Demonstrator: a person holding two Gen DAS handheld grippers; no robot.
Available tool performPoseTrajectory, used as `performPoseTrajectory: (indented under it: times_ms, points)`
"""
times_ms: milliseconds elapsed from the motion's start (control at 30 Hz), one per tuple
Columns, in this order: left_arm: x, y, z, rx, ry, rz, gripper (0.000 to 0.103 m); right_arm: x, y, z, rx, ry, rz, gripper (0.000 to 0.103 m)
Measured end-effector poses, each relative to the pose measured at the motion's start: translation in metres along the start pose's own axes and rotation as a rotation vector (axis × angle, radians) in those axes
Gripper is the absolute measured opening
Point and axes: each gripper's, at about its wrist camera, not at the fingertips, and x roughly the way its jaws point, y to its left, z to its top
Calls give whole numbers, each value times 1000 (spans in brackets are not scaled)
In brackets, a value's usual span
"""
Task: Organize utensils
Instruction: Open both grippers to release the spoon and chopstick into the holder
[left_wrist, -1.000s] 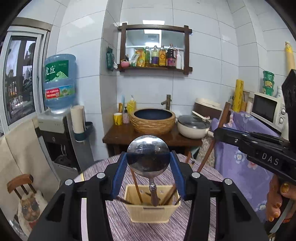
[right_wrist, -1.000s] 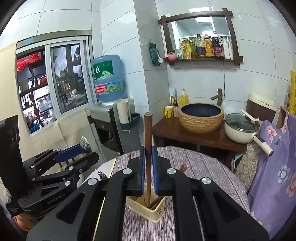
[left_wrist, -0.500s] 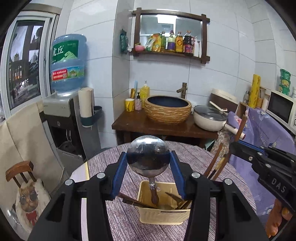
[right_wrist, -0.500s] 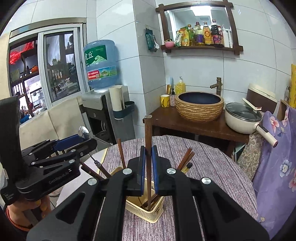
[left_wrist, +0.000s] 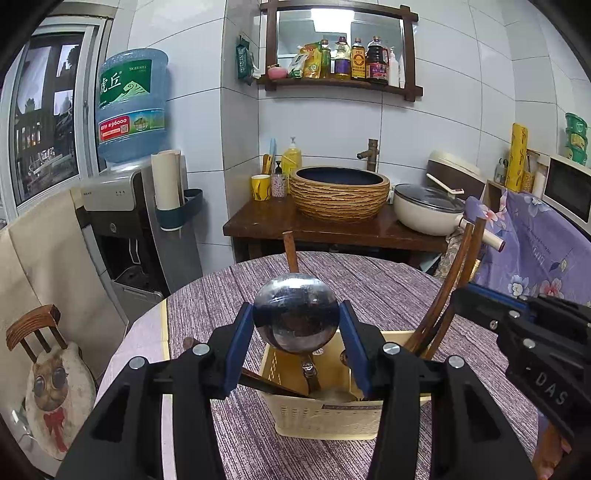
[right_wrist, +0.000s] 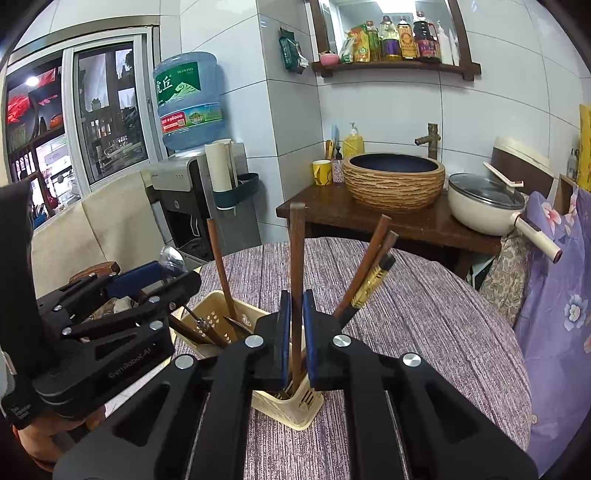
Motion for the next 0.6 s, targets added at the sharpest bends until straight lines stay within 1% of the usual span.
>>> performPoseTrajectory:
  times_ms: [33,67,100,133,200,233,267,300,367,400,433,467,500,533,567,600]
  points:
    - [1,0,0,-6,2,-7,48,1,-1,-1,2,0,5,8]
    - [1,1,1,-10,3,-15,51,1,-2,-2,3,1,9,8]
    - [1,1,2,-11,-1,-16,54,2,-3,-4,2,5,7,9]
    - [-2,2,2,-12,-13,-14,61,3,-4,-5,3,5,1,11]
    - [-8,2,4,-15,-29,-28,64,1,-5,-9,8,-4,-5,22]
    - [-11,1,4,-16,-36,-26,66,-1,-6,-11,13,-12,-6,33]
    - [-16,2,4,-17,-47,-21,68,-5,-7,-14,16,-25,-8,38]
    - [-22,3,4,-19,-63,-17,69,-9,-7,-15,14,-37,-9,38]
    - [-34,5,2,-27,-92,-9,77,-19,-5,-20,-1,-59,-10,38]
    - [-39,6,-1,-31,-105,-7,78,-26,-3,-24,-12,-74,-13,40]
    - [-48,8,-4,-37,-123,-4,82,-34,0,-29,-28,-89,-17,47]
    - [-57,10,-9,-41,-140,-1,86,-40,2,-34,-39,-101,-22,56]
    - [-64,12,-14,-46,-153,4,88,-50,5,-42,-54,-120,-33,61]
    - [-73,14,-23,-54,-168,10,94,-57,8,-48,-65,-133,-40,68]
    - [-82,15,-34,-58,-184,13,99,-68,12,-59,-81,-153,-48,73]
    - [-91,17,-46,-62,-201,17,98,-78,15,-69,-93,-170,-55,76]
